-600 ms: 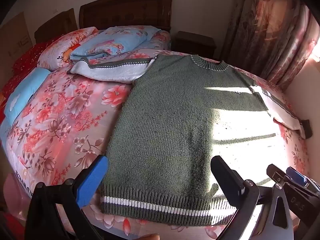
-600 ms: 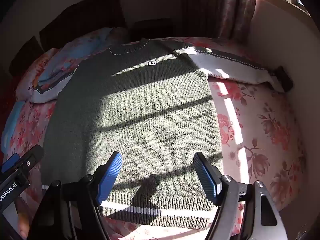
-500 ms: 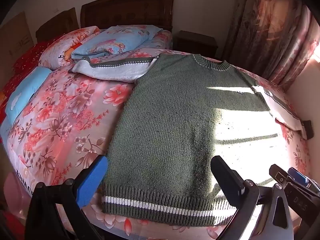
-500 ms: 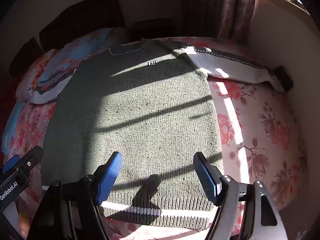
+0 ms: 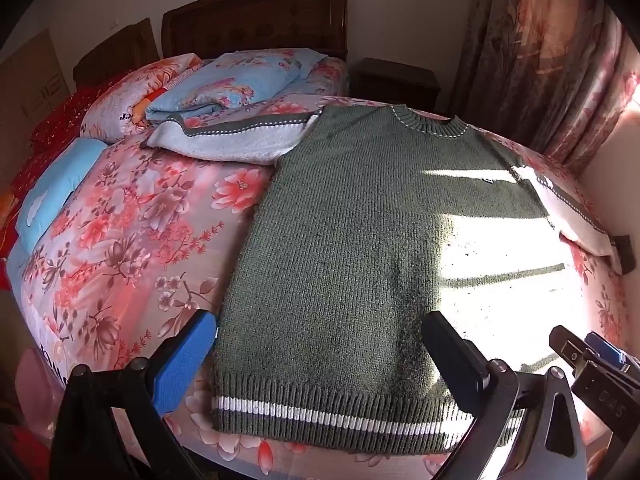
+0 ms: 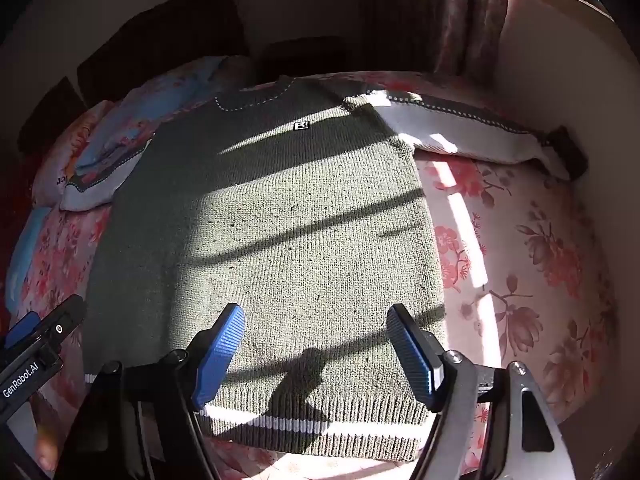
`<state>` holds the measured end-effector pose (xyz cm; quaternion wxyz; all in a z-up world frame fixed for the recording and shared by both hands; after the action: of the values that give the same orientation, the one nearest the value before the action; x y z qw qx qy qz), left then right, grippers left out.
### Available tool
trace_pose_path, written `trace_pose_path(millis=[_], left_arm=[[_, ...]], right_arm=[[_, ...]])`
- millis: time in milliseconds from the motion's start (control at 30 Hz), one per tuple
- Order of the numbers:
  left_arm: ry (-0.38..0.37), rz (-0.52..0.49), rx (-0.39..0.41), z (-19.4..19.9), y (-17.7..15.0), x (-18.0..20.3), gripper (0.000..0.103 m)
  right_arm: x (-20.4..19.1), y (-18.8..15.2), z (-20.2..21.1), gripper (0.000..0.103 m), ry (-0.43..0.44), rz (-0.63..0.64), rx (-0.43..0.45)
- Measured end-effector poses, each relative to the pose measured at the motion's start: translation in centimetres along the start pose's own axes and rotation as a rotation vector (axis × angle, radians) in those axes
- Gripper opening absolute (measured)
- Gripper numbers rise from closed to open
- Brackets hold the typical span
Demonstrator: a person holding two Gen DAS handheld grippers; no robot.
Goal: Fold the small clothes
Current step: 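Move the right tool toward the white sleeve cuff of the sweater, then grasp the green sleeve cuff with the right tool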
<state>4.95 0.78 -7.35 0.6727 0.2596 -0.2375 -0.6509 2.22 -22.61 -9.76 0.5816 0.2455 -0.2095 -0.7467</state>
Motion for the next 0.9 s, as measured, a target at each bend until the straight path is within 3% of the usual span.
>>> trace_pose_path(millis=[167, 500, 600, 733, 800, 900], left_arm=[[-0.005, -0.037, 0.002, 0.1, 0.0, 0.6, 0.103], [-0.001, -0.009, 0.012, 0.2, 0.5, 0.0, 0.103], [0.016, -0.014, 0.045, 0.6, 1.2, -0.5, 0.103], [-0.007, -0.003, 0.104, 1.5, 3.2, -1.5, 0.103], [-0.035, 0.008, 0.12, 1.6, 4.4, -1.8, 0.103], [-0.017, -0.026, 0.14, 1.3, 5.9, -1.9, 0.103]], right_arm=[[0.1, 0.2, 0.1, 0.075, 0.001, -0.003, 0.004], [0.3, 0.4, 0.2, 0.075, -0.006, -0.004, 0.008], [1.4, 1.6, 1.0, 0.074, 0.021, -0.03, 0.055], [7.0, 5.1, 3.7, 0.071, 0.114, -0.234, 0.252], [11.8, 6.2, 4.5, 0.071, 0.067, -0.351, 0.337], [18.9, 5.1, 3.8, 0.071, -0.034, -0.542, 0.3]])
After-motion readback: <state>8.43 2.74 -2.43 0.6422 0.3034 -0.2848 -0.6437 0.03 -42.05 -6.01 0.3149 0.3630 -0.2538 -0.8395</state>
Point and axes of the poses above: each gripper's, at about its wrist camera, not at the fingertips, and z roughly against the way its jaws point, x to its right, y to its top, the point moved 8 cm from there along -z, roughly the way its jaws point, and after that the axes turned 7 degrees about x, right-handed, at the moved point
